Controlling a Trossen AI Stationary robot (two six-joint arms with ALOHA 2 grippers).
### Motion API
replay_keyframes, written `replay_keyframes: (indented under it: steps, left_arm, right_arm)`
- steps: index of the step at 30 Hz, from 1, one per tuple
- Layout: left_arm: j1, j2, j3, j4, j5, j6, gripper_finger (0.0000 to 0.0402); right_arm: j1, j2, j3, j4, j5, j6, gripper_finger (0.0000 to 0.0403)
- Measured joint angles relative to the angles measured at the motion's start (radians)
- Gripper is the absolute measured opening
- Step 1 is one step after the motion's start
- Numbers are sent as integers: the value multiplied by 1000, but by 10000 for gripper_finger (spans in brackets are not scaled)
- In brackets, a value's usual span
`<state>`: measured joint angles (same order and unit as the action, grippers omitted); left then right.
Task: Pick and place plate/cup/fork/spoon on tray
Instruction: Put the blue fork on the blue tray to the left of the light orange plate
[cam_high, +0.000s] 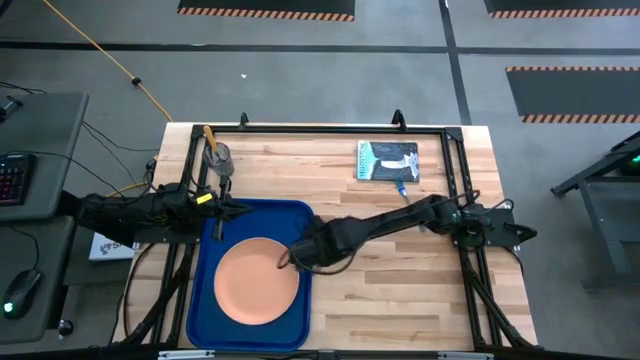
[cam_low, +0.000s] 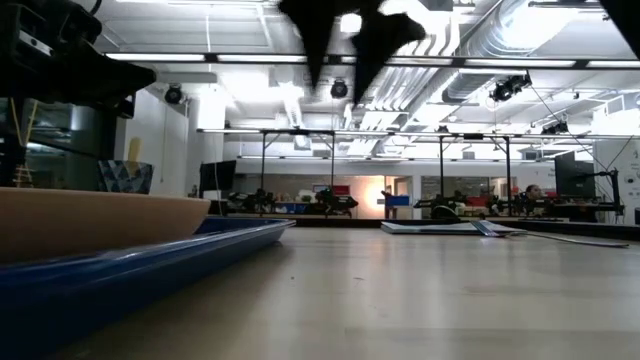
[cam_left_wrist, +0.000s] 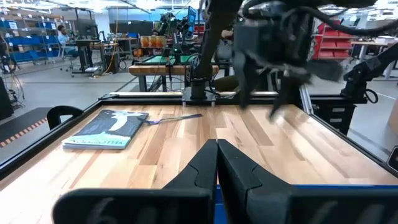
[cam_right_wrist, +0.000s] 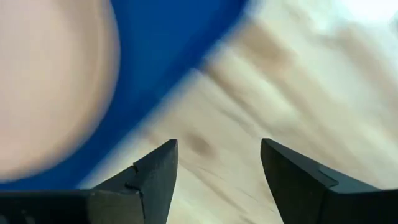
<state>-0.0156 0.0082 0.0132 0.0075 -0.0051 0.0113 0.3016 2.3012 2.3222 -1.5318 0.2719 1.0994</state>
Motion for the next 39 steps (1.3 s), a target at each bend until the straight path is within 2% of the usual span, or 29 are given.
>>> replay_keyframes:
  steps: [2,4,6,9,12,15,20,24,27,31,39]
  left_arm:
    - [0,0,0,0,0,0,3]
    - [0,0,0,0,0,0,3]
    - [0,0,0,0,0,0,3]
    - [0,3,0,3,-3,0,3]
    - [0,6,0,1,-6,0,3]
    - [0,6,0,-1,-6,0,3]
    - [0,6,0,-1,-7,0,3]
    - [0,6,0,-1,-7,0,3]
    - [0,6,0,0,-7,0,3]
    - [0,6,0,-1,-7,0,3]
    - [0,6,0,-1,-7,0,3]
  right_arm:
    - [16,-31,-20,-48,27,-4,222]
    - [27,-85,-108,-2,18,-27,222]
    - [31,-140,-222,-9,-30,17,222]
    - [44,-248,-465,-29,-90,88,222]
    - [42,-413,-720,114,-140,153,222]
    - [28,-595,-961,240,-138,234,222]
    - [-46,-879,-1299,306,-93,314,222]
    - [-164,-1044,-1498,412,-84,268,222]
    - [-263,-1114,-1611,524,-78,168,222]
    - [-399,-1146,-1717,660,-86,17,222]
    - [-613,-1114,-1755,843,-104,-201,210]
